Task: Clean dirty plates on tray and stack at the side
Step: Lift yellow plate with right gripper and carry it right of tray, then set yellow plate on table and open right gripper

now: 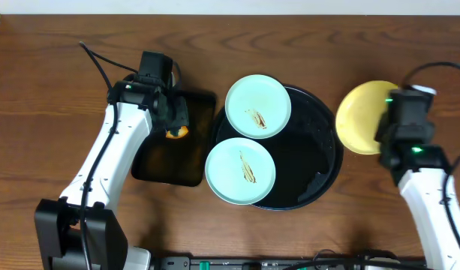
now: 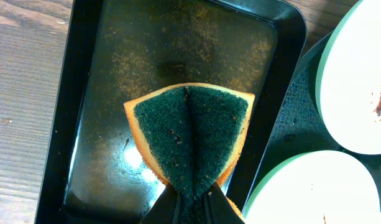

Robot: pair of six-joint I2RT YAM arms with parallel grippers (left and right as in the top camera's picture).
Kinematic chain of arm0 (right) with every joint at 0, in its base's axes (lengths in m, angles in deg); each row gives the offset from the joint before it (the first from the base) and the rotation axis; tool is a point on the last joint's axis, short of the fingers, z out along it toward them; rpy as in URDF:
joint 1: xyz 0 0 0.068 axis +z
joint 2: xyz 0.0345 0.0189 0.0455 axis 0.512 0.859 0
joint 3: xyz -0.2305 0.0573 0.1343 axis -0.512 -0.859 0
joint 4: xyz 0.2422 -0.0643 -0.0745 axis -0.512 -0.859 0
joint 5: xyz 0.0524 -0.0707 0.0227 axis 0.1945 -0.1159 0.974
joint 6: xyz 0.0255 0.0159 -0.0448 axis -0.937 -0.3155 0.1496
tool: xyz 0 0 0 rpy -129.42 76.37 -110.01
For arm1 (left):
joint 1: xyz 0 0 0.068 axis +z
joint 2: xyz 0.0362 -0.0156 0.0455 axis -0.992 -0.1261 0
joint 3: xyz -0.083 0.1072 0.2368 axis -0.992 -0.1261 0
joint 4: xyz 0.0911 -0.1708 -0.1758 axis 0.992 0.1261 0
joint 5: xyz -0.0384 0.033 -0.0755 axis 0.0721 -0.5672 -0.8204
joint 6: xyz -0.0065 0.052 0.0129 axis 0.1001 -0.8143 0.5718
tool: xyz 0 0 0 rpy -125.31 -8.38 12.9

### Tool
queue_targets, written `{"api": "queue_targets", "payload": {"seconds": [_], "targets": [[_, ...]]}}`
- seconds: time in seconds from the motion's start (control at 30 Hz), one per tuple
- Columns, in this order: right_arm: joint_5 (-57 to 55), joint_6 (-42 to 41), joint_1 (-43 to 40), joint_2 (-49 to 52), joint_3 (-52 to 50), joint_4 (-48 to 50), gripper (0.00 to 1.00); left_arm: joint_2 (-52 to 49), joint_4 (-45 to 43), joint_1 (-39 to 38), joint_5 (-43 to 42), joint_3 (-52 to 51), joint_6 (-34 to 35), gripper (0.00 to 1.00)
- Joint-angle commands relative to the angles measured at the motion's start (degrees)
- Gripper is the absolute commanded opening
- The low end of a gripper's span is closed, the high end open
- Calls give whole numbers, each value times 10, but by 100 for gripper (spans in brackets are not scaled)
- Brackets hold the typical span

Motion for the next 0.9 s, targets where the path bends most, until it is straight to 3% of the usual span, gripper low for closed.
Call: {"api": "queue_targets", "payload": {"seconds": [0.0,0.27,0.6,0.73,0.87], "targets": [[132,-72,-96,6,11,-14,1,8,2,2,3,-3,-10,8],[155,-114,-206,70,3,-7,1,8,2,2,3,-3,-10,8],[198,-124,-221,165,3,91,2,8,2,2,3,-3,-10,8],[198,-124,-221,161,3,94,24,8,4,2,3,-3,-10,8],[248,-106,-220,140,4,98,37,8,4,2,3,-3,-10,8]]}}
